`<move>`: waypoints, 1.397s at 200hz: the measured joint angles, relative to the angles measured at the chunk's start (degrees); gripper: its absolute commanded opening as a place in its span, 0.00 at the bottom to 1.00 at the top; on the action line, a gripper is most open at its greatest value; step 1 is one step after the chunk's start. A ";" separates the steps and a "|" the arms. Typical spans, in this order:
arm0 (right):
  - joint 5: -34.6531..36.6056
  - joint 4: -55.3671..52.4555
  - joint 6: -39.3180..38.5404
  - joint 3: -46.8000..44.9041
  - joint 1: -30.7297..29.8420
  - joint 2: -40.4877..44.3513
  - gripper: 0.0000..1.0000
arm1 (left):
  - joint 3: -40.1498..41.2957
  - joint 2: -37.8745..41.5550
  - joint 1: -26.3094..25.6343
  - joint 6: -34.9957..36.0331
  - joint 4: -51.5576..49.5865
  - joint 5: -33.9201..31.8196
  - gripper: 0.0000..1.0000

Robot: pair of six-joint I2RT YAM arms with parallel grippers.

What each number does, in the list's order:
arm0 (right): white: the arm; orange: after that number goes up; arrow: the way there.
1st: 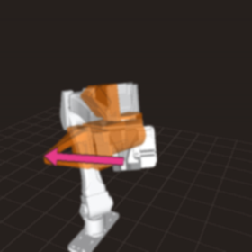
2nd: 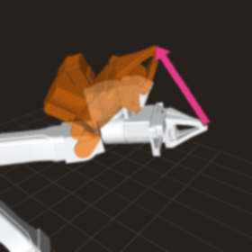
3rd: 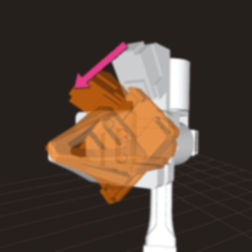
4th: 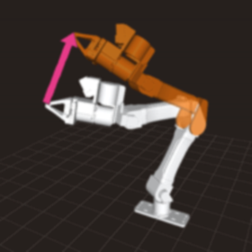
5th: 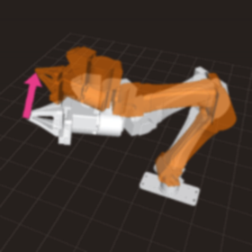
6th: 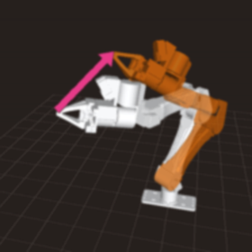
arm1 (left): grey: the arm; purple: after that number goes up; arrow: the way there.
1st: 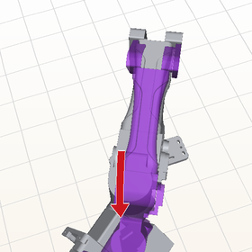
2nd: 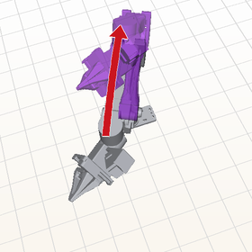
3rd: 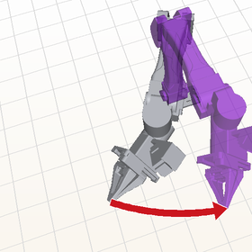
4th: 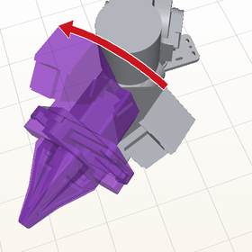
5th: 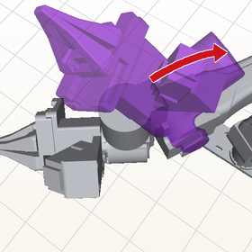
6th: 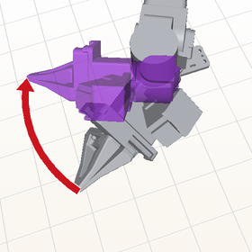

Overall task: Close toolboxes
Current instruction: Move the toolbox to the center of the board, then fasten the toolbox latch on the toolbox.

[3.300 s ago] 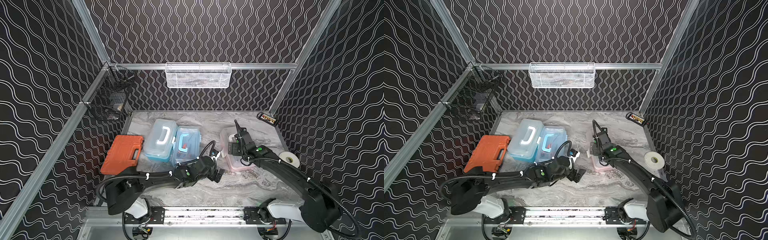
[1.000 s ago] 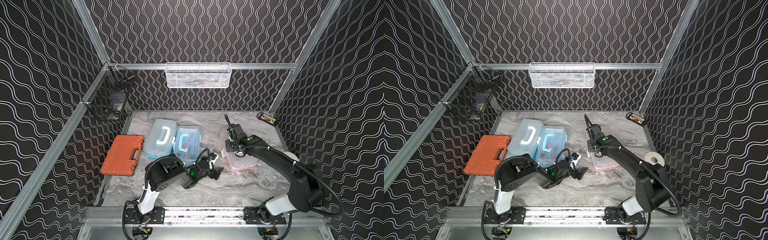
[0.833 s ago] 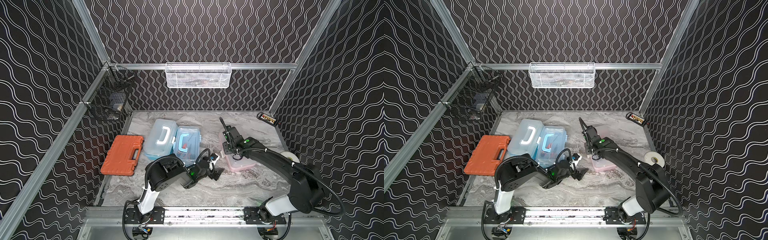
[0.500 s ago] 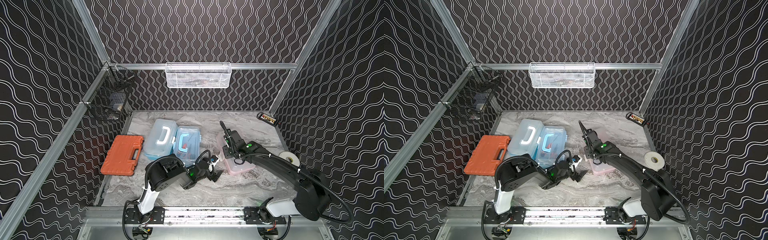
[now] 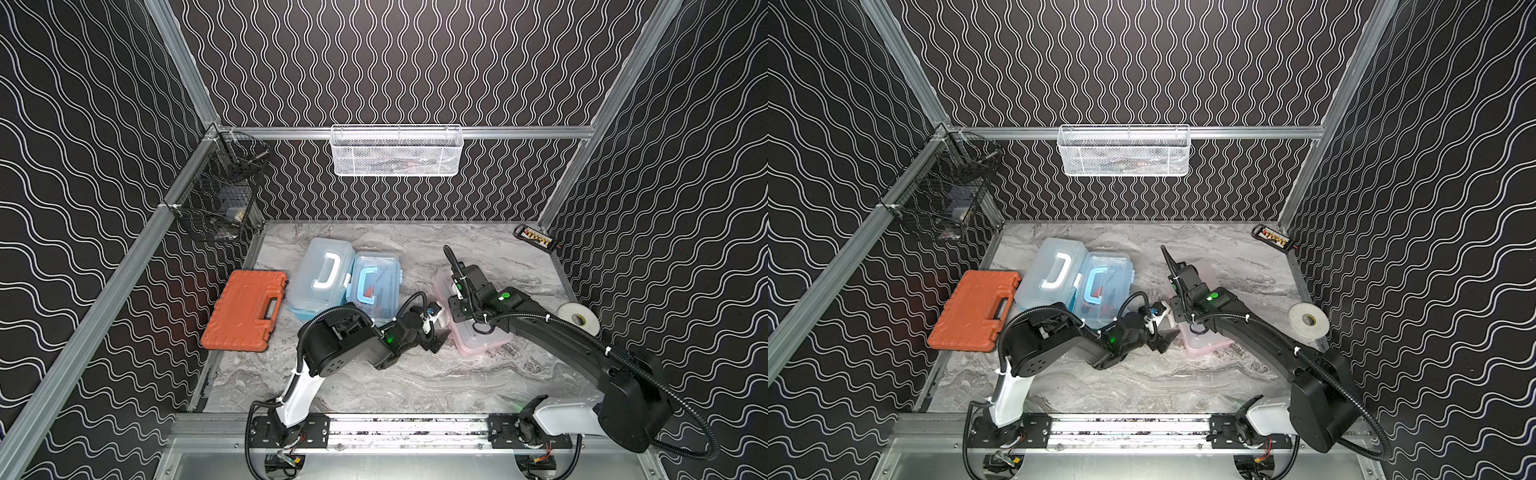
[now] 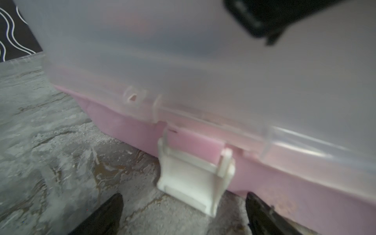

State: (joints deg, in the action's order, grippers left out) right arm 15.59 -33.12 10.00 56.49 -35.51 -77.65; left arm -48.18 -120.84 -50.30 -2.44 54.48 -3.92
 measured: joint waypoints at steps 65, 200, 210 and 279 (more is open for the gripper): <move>1.05 -0.46 0.92 -0.13 0.04 0.35 0.34 | -3.54 -0.24 -0.35 -1.84 -7.02 -6.05 0.97; 0.63 -0.04 1.16 -0.15 0.04 0.11 0.36 | -1.20 8.35 -1.49 1.11 -10.80 -18.75 0.99; 0.70 0.02 1.18 -0.09 0.07 -0.07 0.36 | -1.29 8.35 -1.62 1.49 -10.88 -18.78 0.99; 0.90 0.81 1.53 -0.11 0.26 -0.46 0.36 | -4.83 10.05 -2.16 3.87 -19.04 -17.92 0.98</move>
State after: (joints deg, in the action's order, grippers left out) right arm 16.49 -32.32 11.53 56.38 -35.24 -78.11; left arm -53.01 -110.78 -52.47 1.43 35.44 -21.85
